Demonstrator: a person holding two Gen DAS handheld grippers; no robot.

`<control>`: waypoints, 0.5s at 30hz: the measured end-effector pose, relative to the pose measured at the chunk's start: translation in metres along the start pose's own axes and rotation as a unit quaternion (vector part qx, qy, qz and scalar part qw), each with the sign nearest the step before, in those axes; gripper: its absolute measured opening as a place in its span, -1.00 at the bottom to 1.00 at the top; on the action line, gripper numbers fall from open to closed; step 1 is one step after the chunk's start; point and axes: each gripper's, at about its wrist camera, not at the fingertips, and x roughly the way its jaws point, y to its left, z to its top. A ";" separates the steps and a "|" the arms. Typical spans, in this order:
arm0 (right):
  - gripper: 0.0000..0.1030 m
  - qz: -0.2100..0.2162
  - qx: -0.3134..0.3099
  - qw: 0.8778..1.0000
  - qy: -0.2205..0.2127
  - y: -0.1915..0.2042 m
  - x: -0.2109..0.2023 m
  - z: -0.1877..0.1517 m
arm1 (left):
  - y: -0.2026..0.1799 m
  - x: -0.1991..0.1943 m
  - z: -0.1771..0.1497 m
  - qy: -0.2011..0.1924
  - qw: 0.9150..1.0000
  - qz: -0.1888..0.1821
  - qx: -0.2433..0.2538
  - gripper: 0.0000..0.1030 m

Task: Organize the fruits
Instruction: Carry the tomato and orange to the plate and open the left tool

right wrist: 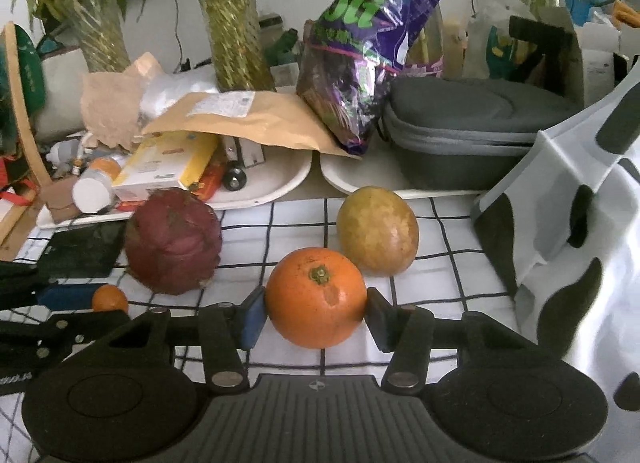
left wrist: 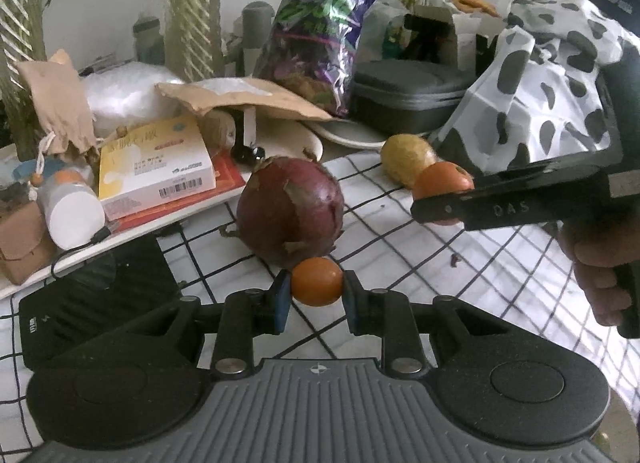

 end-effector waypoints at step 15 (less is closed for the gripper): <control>0.04 0.070 -0.029 0.997 -0.007 0.020 -0.070 -0.031 | -0.027 -0.055 -0.021 -0.012 1.000 -0.008 -0.002 -0.49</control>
